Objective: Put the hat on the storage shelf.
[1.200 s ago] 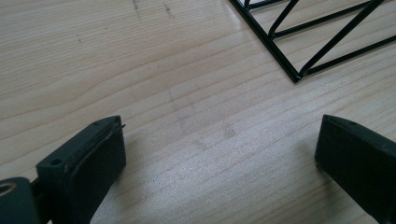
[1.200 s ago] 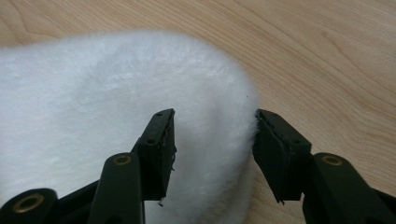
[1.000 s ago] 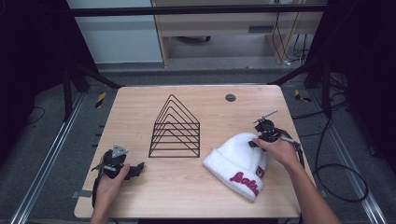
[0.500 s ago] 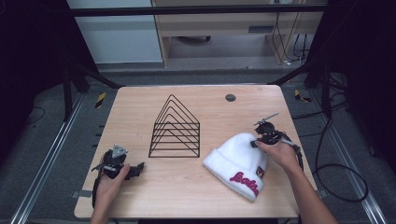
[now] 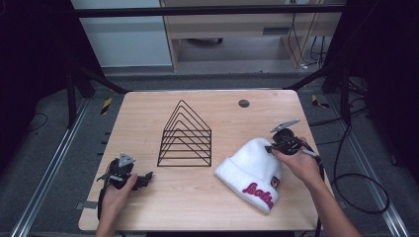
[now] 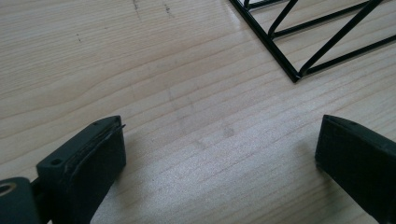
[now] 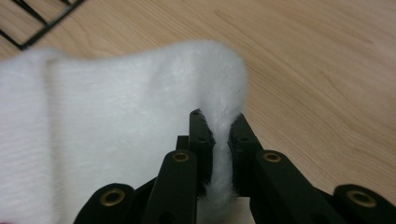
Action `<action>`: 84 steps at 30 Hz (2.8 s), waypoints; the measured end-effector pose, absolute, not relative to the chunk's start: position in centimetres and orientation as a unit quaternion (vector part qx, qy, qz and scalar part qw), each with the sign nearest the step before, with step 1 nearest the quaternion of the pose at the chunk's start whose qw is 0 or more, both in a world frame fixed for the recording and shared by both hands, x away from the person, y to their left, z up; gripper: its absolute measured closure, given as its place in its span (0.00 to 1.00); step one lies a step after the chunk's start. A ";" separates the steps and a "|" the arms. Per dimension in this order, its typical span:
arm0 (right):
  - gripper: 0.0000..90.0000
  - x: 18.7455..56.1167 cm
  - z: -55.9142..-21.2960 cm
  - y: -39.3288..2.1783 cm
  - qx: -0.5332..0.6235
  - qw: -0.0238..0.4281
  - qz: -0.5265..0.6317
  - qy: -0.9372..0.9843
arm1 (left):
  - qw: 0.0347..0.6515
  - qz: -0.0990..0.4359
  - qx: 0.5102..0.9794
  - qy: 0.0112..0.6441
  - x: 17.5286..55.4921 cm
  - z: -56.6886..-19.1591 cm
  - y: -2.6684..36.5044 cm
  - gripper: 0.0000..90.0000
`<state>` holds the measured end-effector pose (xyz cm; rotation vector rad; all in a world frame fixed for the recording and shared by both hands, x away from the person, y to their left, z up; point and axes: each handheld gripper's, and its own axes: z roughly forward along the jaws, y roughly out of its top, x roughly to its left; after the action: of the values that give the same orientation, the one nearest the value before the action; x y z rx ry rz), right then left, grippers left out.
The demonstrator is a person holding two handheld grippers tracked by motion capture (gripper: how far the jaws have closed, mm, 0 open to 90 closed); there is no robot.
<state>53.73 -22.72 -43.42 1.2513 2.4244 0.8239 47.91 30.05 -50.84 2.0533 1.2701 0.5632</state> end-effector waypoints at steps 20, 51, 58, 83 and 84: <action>0.93 48.3 -35.8 -19.4 0.329 0.195 0.358 0.852 | 0.325 0.215 0.783 0.484 47.9 -50.8 30.0 0.01; 0.93 45.3 -28.0 -18.0 0.260 0.236 0.412 0.841 | 0.323 0.215 0.784 0.484 47.8 -50.8 30.0 0.01; 0.93 45.1 -27.4 -18.4 0.263 0.240 0.419 0.835 | 0.323 0.215 0.784 0.484 47.8 -50.8 30.0 0.01; 0.93 45.5 -23.2 -17.1 0.256 0.273 0.430 0.822 | 0.409 0.245 0.764 0.436 45.5 -41.6 30.0 0.05; 0.93 45.5 -23.1 -17.1 0.257 0.274 0.430 0.821 | 0.415 0.244 0.764 0.431 45.4 -41.1 29.9 0.05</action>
<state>45.47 -17.08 -23.06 0.6900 2.2082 1.1554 45.41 29.94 -41.06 1.9184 1.0824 0.6127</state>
